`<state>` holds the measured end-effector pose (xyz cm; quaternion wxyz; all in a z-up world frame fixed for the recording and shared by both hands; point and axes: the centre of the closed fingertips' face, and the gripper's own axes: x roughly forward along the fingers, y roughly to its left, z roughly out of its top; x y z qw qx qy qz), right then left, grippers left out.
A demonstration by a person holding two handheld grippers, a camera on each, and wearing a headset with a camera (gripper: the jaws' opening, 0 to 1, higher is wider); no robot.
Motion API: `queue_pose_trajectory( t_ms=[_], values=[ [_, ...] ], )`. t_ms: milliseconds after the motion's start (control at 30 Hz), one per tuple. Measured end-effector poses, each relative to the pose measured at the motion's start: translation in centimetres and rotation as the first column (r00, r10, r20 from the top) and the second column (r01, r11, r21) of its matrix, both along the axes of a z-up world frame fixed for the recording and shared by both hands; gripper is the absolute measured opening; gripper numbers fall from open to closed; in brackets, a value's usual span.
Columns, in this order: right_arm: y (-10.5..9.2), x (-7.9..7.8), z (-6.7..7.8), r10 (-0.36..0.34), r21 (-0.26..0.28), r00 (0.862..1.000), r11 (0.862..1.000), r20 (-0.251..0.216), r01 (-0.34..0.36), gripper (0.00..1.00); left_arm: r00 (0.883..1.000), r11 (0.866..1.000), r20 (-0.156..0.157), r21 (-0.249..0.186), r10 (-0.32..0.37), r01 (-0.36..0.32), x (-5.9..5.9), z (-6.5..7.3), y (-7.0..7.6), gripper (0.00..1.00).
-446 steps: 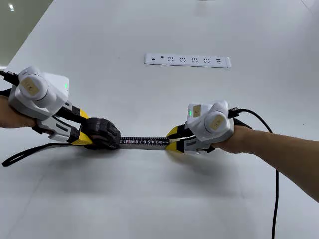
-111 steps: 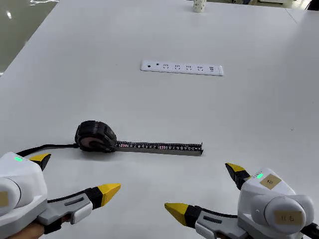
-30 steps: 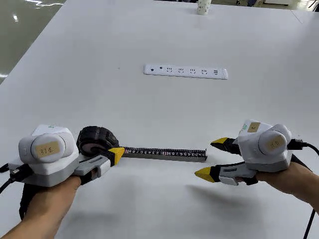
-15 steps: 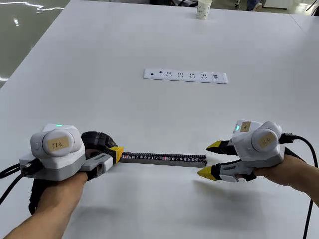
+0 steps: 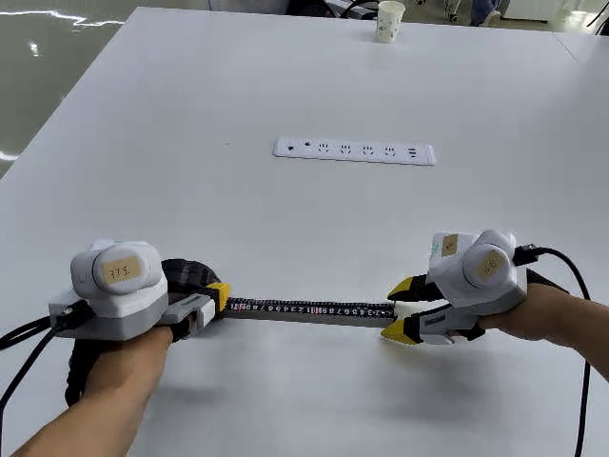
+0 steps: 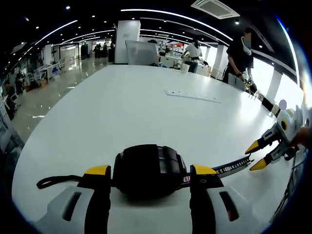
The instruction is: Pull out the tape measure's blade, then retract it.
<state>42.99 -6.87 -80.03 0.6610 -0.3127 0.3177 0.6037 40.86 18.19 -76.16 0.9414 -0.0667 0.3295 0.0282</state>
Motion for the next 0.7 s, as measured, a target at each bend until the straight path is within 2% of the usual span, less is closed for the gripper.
queue_pose_trajectory(
  t_ms=[333,700],
  values=[
    [0.14,0.13,-0.31,0.045,-0.023,0.999,0.999,-0.014,-0.046,0.15,1.0,1.0,-0.012,-0.002,0.004,-0.004,0.48,-0.18,0.0,0.61],
    [0.08,0.04,-0.46,0.097,-0.05,0.995,0.994,-0.028,-0.098,0.12,1.0,1.0,-0.03,0.003,-0.001,0.001,0.67,-0.5,-0.06,0.62]
  ],
)
